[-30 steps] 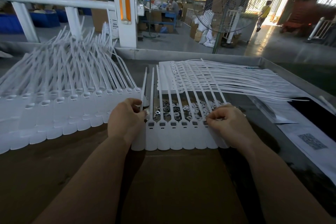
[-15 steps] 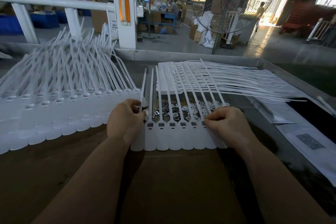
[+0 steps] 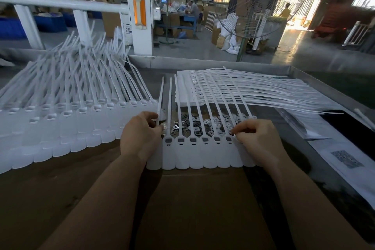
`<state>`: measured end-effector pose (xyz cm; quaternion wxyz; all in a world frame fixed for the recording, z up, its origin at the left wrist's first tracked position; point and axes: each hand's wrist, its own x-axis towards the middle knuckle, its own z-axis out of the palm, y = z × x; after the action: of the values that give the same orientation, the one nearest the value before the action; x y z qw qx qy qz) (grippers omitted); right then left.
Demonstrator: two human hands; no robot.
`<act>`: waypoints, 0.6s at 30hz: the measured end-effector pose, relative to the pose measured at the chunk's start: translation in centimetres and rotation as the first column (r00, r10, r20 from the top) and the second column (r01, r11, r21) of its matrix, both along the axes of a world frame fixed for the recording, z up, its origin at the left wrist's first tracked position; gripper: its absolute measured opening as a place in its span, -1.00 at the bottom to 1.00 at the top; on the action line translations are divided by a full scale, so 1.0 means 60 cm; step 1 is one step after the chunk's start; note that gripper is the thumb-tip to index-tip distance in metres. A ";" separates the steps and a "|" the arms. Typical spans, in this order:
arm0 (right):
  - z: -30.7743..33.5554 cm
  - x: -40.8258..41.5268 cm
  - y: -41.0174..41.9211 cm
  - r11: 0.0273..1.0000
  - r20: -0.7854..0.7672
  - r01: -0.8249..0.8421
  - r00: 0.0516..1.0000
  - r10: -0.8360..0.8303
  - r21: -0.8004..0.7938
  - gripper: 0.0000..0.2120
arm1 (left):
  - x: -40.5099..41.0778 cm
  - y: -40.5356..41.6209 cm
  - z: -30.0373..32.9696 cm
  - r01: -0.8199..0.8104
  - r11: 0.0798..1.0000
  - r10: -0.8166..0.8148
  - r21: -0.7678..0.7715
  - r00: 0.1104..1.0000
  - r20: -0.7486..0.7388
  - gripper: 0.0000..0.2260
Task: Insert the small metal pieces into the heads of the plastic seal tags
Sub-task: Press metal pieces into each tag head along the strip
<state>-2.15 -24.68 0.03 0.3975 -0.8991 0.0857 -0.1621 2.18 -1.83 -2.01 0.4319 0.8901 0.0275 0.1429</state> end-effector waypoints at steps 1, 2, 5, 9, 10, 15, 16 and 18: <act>-0.002 0.000 0.002 0.999 0.028 -0.003 1.000 0.004 -0.037 -0.81 | 0.000 0.000 0.000 -0.001 1.000 0.001 0.000 1.000 0.000 -0.68; -0.004 0.000 0.004 0.996 0.058 -0.008 0.998 0.013 -0.084 -0.84 | 0.000 0.000 0.000 -0.001 1.000 0.001 0.002 1.000 -0.001 -0.68; -0.007 0.001 0.011 0.969 0.117 -0.036 0.991 0.067 -0.246 -0.91 | 0.000 -0.003 0.001 -0.007 1.000 0.007 0.008 1.000 -0.001 -0.68; 0.006 0.014 0.034 0.927 0.126 -0.127 0.975 0.182 -0.353 -0.89 | 0.000 -0.002 0.003 -0.011 1.000 0.011 0.012 1.000 0.003 -0.68; 0.010 0.019 0.043 0.915 0.117 -0.156 0.970 0.212 -0.372 -0.88 | 0.000 -0.003 0.003 -0.010 1.000 0.010 0.012 1.000 0.006 -0.68; 0.019 0.044 0.092 0.849 0.075 -0.242 0.947 0.311 -0.469 -0.85 | 0.001 -0.003 0.001 -0.005 1.000 0.005 0.004 1.000 0.012 -0.68; 0.021 0.048 0.105 0.839 0.071 -0.269 0.938 0.340 -0.472 -0.84 | 0.001 -0.003 0.001 -0.006 1.000 0.006 0.002 1.000 0.011 -0.68; 0.022 0.055 0.130 0.809 0.056 -0.321 0.916 0.398 -0.493 -0.82 | 0.002 -0.003 -0.001 -0.010 1.000 0.010 -0.002 1.000 0.016 -0.69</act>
<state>1.13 -16.90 1.37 0.1946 -0.9528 -0.1600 -0.1695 2.32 -2.02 -2.08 0.4321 0.8885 0.0288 0.1520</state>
